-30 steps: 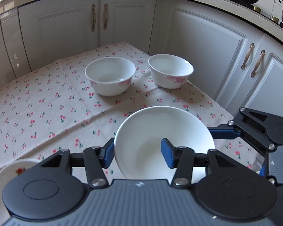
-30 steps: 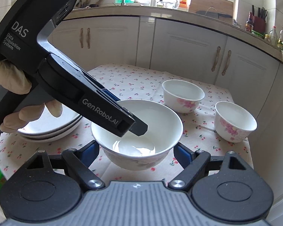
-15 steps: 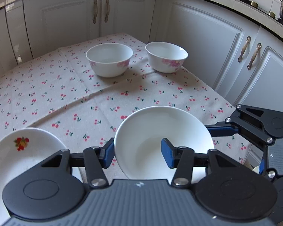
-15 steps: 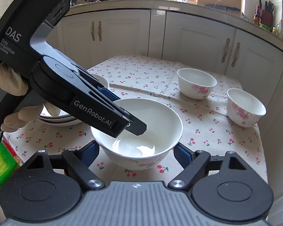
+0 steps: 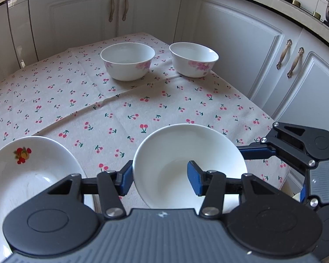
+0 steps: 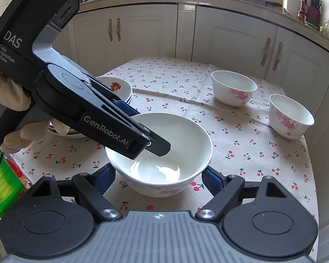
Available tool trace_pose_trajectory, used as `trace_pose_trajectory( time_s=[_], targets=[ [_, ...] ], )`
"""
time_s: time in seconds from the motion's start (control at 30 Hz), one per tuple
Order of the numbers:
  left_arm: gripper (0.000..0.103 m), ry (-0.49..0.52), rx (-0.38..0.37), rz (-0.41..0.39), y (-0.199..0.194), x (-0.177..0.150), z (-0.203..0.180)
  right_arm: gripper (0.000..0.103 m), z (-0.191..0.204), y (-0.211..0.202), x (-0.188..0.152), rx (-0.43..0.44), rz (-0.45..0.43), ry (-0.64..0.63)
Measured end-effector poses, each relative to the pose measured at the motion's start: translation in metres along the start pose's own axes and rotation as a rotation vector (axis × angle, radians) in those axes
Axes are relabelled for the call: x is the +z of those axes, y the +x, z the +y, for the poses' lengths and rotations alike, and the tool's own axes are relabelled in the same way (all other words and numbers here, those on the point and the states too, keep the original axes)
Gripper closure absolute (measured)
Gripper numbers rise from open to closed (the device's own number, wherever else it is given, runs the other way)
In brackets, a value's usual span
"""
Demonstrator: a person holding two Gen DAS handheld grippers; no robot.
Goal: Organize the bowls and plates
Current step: 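Lift and carry the white bowl with the left tool toward another bowl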
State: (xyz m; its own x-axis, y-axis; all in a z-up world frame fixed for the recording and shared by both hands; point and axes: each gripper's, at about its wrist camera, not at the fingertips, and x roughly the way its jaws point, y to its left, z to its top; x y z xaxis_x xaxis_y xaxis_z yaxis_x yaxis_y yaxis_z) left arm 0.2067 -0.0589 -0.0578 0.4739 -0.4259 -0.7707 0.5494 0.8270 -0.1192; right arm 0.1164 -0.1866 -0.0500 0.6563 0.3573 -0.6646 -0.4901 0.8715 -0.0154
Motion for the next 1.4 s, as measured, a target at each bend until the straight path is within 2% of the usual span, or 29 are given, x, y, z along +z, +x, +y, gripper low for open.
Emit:
trace_pose_trajectory(
  time_s=[0.33,0.47,0.53,0.57,0.63,0.67,0.7,0.93,1.07,1.27,1.4],
  targets=[
    [0.052,-0.008,-0.009,-0.01,0.001,0.0,0.001,0.014,-0.003,0.004,-0.002,0.007,0.007,0.015],
    [0.043,0.001,-0.017,-0.014,0.002,-0.001,-0.001,0.014,-0.002,0.004,-0.002,0.002,0.01,0.01],
    [0.035,0.008,-0.014,-0.024,0.001,-0.001,-0.002,0.014,-0.001,0.004,-0.002,-0.001,0.011,0.002],
    [0.027,0.012,-0.009,-0.033,0.0,-0.001,-0.002,0.014,0.0,0.003,-0.002,-0.001,0.011,0.001],
    [0.018,0.018,-0.002,-0.056,-0.005,0.0,-0.002,0.01,-0.001,0.003,-0.002,0.001,0.011,0.005],
    [0.015,0.02,-0.002,-0.066,-0.007,0.0,-0.002,0.005,-0.002,0.002,-0.003,-0.002,0.006,0.008],
    [0.014,0.023,-0.001,-0.077,-0.01,0.001,-0.002,0.002,-0.003,0.001,-0.002,-0.006,0.0,0.01],
    [0.013,0.073,0.015,-0.14,-0.031,0.014,-0.004,0.001,-0.01,-0.013,0.0,-0.002,-0.031,0.018],
    [0.008,0.116,0.024,-0.17,-0.038,0.032,-0.005,0.001,-0.026,-0.028,0.004,-0.026,-0.073,0.039],
    [0.008,0.169,0.047,-0.181,-0.031,0.063,-0.01,0.0,-0.061,-0.041,0.009,-0.106,-0.121,0.084],
    [0.007,0.205,0.019,-0.18,-0.021,0.084,-0.016,0.0,-0.081,-0.04,0.011,-0.164,-0.128,0.073]
  ],
)
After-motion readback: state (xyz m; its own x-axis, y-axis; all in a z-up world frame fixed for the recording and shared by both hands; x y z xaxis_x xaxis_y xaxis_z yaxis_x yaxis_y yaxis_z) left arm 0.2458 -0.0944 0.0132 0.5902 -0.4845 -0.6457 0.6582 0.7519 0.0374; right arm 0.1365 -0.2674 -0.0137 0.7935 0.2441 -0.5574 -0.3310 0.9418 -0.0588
